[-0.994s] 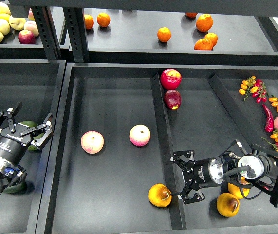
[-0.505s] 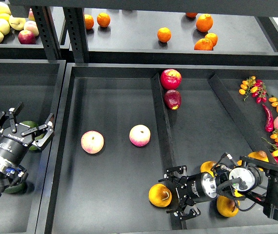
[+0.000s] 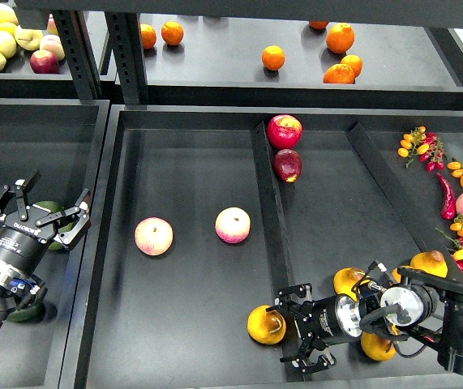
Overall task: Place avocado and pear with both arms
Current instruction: 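Lower the open right gripper around the pear, then close the right gripper on the pear and lift it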
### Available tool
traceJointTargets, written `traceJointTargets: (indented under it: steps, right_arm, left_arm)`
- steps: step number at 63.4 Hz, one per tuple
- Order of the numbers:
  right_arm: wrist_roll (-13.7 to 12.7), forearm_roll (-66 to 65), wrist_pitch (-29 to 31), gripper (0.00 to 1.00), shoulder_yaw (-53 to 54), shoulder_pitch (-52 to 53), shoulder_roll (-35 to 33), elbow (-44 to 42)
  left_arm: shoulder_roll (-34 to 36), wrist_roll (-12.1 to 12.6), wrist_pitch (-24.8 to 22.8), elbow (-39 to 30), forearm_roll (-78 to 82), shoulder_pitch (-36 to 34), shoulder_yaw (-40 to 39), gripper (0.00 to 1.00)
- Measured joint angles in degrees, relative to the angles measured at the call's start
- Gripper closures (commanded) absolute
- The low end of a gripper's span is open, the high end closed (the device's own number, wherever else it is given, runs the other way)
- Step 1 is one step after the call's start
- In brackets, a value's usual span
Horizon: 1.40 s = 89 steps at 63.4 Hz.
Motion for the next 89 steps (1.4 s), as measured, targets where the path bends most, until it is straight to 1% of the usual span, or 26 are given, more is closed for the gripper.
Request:
traceJointTargets:
  steps: [1, 8, 15, 20, 30, 38, 41, 42, 44, 56, 69, 73, 89]
  right_arm:
    - [0.0, 0.0, 0.0, 0.21, 0.0, 0.0, 0.0, -0.1]
    - [0.0, 0.0, 0.0, 0.24, 0.0, 0.0, 0.2, -0.2]
    - [0.0, 0.1, 0.1, 0.33, 0.6, -0.1, 0.2, -0.2]
    - [0.0, 0.1, 0.1, 0.37, 1.8, -0.7, 0.3, -0.2]
    - [0.0, 0.1, 0.0, 0.40, 3.6, -1.8, 0.3, -0.2]
    - [0.0, 0.1, 0.2, 0.48, 3.9, -2.1, 0.3, -0.2]
    - [0.0, 0.0, 0.4, 0.49, 3.9, -2.1, 0.2, -0.2]
    - [0.0, 0.1, 0.6, 0.52, 3.9, -2.2, 0.2, -0.2]
    - [0.0, 0.1, 0.7, 0.54, 3.9, -2.2, 0.2, -0.2]
    - [0.0, 0.0, 0.9, 0.60, 4.0, -3.0, 0.1, 0.3]
    - [0.0, -0.4, 1.4, 0.68, 3.9, -3.3, -0.2, 0.4]
    - [0.0, -0.4, 1.5, 0.70, 3.9, -3.3, -0.4, 0.5]
    - [0.0, -0.3, 1.6, 0.69, 3.9, -3.4, -0.6, 1.1]
  left_arm:
    - [0.0, 0.0, 0.0, 0.0, 0.0, 0.0, 0.0, 0.01]
    - [0.0, 0.0, 0.0, -0.1, 0.0, 0.1, 0.1, 0.01]
    - [0.0, 0.0, 0.0, -0.1, 0.0, 0.2, 0.3, 0.01]
    - [0.0, 0.0, 0.0, -0.1, 0.0, 0.2, 0.3, 0.01]
    - [0.0, 0.0, 0.0, -0.1, 0.0, 0.2, 0.4, 0.01]
    - [0.0, 0.0, 0.0, -0.1, 0.0, 0.2, 0.4, 0.01]
    - [0.0, 0.0, 0.0, -0.1, 0.0, 0.2, 0.4, 0.01]
    - [0.0, 0.0, 0.0, -0.1, 0.0, 0.2, 0.4, 0.01]
    - [0.0, 0.0, 0.0, -0.1, 0.0, 0.2, 0.4, 0.01]
    - [0.0, 0.0, 0.0, -0.1, 0.0, 0.2, 0.4, 0.01]
    - [0.0, 0.0, 0.0, -0.1, 0.0, 0.2, 0.4, 0.01]
    - [0.0, 0.0, 0.0, -0.1, 0.0, 0.2, 0.4, 0.01]
    - [0.0, 0.0, 0.0, -0.1, 0.0, 0.2, 0.4, 0.01]
